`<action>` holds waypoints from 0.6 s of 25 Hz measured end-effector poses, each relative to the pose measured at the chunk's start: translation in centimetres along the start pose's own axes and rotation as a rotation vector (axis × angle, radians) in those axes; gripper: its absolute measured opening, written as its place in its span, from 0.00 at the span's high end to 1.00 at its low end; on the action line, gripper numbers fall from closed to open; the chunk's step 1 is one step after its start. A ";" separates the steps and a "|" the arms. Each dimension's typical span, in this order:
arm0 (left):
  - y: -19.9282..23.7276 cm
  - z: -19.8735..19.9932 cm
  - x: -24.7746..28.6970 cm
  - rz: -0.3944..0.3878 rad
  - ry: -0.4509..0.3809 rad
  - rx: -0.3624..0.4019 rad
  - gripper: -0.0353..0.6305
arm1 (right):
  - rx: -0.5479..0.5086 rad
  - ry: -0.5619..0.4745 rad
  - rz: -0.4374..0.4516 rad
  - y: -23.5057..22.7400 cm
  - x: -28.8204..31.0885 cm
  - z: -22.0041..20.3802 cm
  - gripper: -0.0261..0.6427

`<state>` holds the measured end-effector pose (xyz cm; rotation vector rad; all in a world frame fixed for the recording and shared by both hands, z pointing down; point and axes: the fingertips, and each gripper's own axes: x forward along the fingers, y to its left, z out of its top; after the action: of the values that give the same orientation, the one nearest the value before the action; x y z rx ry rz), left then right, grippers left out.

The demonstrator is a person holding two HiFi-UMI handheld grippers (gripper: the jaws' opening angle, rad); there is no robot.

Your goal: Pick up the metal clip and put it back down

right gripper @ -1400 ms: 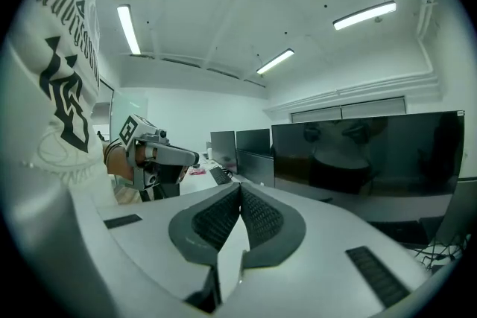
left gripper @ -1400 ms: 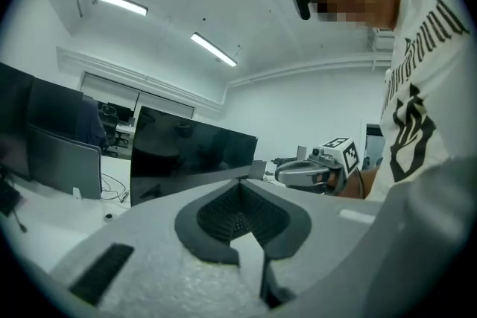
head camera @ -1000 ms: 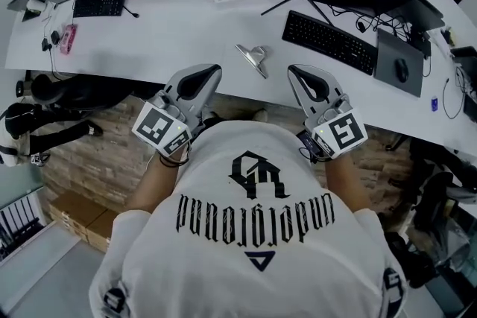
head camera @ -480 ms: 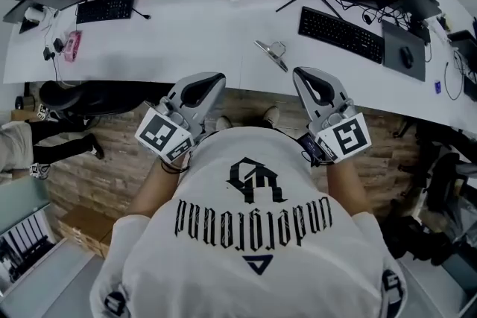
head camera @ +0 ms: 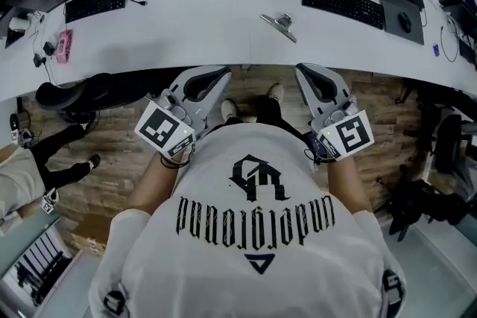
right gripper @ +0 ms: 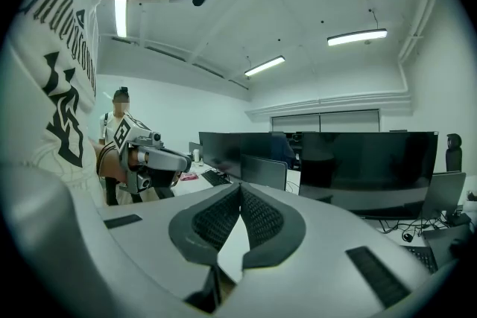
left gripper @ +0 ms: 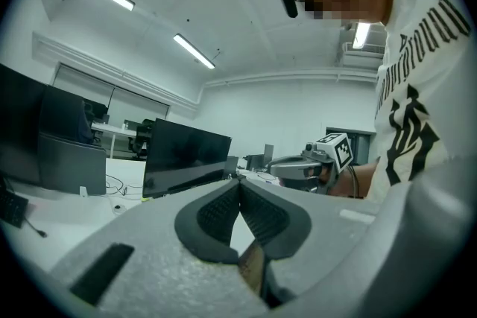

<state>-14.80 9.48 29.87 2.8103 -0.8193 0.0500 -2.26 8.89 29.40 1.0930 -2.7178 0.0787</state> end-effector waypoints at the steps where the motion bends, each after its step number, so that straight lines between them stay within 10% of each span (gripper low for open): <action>1: -0.4 -0.2 -0.3 -0.014 0.002 -0.002 0.93 | 0.001 0.005 -0.006 0.5 -0.3 -0.1 0.94; 15: -8.9 -0.7 0.9 -0.002 -0.017 0.006 0.93 | -0.032 0.006 0.044 2.1 -9.1 -1.2 0.94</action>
<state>-9.27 16.43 28.88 2.8209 -0.8213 0.0280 2.90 16.74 28.68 1.0222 -2.7282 0.0451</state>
